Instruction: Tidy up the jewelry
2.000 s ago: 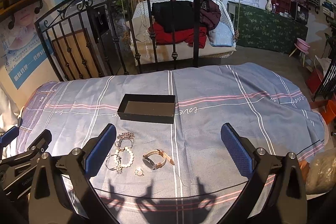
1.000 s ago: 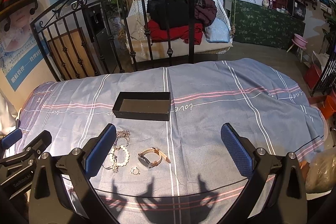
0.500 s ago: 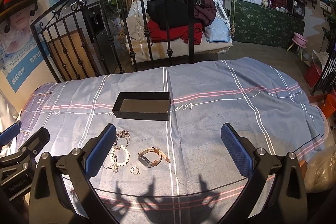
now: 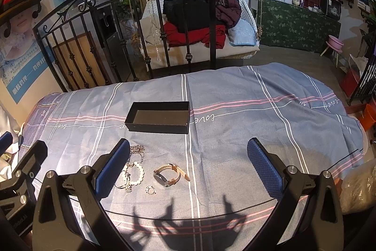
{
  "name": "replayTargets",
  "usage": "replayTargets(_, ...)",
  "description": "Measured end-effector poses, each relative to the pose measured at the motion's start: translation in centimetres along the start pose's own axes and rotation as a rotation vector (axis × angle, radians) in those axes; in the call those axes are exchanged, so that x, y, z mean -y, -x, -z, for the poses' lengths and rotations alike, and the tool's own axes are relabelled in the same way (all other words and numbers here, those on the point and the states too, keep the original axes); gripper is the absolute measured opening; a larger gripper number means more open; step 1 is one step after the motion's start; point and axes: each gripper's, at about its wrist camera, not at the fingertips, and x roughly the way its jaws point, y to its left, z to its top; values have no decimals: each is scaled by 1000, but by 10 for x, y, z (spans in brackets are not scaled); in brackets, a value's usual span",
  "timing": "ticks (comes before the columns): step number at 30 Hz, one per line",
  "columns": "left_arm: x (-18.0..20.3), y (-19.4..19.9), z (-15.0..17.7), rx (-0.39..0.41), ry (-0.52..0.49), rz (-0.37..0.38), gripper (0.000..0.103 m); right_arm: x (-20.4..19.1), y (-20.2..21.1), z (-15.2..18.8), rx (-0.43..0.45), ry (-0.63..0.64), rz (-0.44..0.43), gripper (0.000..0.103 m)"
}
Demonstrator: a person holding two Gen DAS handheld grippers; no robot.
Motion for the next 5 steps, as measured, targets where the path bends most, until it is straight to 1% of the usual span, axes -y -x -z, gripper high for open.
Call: replayTargets(5,4,1,1,-9,-13,9,97,0,-1,1,-2,-4,1,99)
